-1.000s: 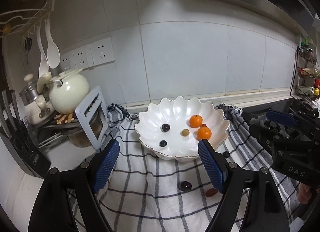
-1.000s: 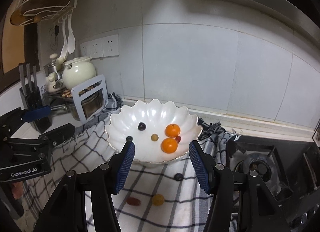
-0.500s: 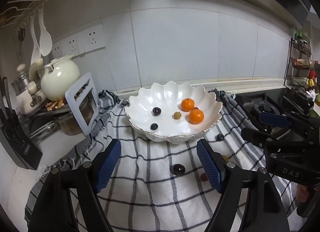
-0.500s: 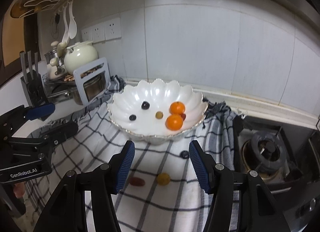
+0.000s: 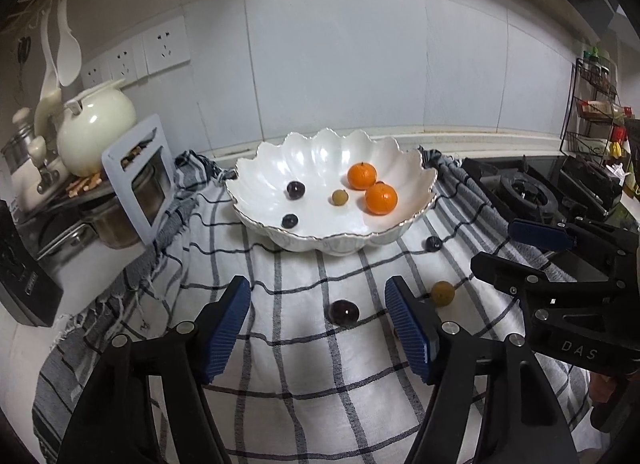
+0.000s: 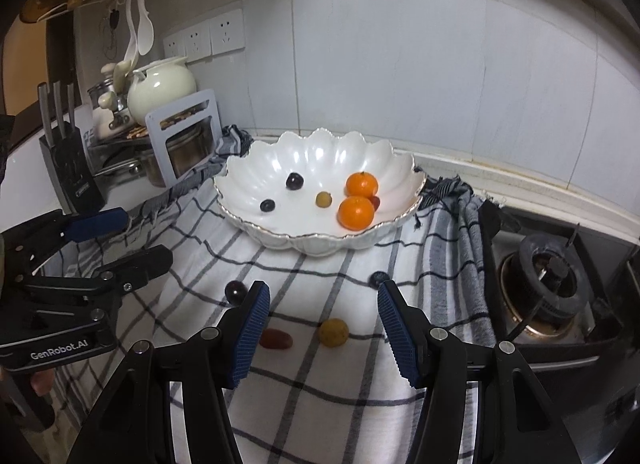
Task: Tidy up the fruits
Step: 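Grasp a large dark plum with the left tool while the right tool grasps a yellow-brown fruit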
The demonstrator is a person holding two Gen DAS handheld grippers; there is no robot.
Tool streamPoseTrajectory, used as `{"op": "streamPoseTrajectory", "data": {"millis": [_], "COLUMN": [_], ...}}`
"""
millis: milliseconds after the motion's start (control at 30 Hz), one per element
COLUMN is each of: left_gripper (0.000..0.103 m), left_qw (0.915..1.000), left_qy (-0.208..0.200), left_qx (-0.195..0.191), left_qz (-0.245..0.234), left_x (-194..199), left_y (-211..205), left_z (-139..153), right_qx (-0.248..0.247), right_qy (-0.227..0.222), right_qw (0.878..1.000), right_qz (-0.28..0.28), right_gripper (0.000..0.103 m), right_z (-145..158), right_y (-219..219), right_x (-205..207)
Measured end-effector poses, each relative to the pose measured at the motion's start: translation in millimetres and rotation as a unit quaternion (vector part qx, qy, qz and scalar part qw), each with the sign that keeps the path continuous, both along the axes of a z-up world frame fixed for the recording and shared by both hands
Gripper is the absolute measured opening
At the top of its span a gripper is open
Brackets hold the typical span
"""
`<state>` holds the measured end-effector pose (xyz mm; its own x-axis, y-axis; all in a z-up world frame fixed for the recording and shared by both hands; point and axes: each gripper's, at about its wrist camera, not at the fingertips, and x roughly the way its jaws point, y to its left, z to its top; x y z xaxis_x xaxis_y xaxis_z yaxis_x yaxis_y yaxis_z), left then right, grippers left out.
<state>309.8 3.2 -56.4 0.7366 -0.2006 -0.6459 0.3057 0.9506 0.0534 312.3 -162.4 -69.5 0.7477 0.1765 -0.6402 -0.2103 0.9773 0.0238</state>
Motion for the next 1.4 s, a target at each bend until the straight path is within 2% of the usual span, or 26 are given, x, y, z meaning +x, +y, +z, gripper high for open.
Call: {"op": "streamPoseTrajectory", "data": {"millis": [367, 867, 1400], "left_gripper": [0.065, 0.056, 0.044], "left_qw": [0.9994, 0.9969, 0.9939], "left_qy": [0.029, 0.069, 0.102], "left_qx": [0.007, 0.009, 0.002], "left_qz": [-0.019, -0.035, -0.042], "left_x": [12.9, 35.7, 50.5], "left_y": [-8.4, -18.5, -24.8], "left_z": [-27.3, -62.4, -87.2], "right_qx": [0.004, 0.013, 0.025], "right_qy": [0.034, 0.08, 0.102], "right_qw": [0.999, 0.997, 0.994], "right_qz": [-0.002, -0.008, -0.008], "right_gripper": [0.057, 0.047, 0.042], "right_z": [-25.8, -57.2, -74.2], "right_y": [-2.0, -5.6, -6.6], "right_x": [12.6, 30.3, 43.2]}}
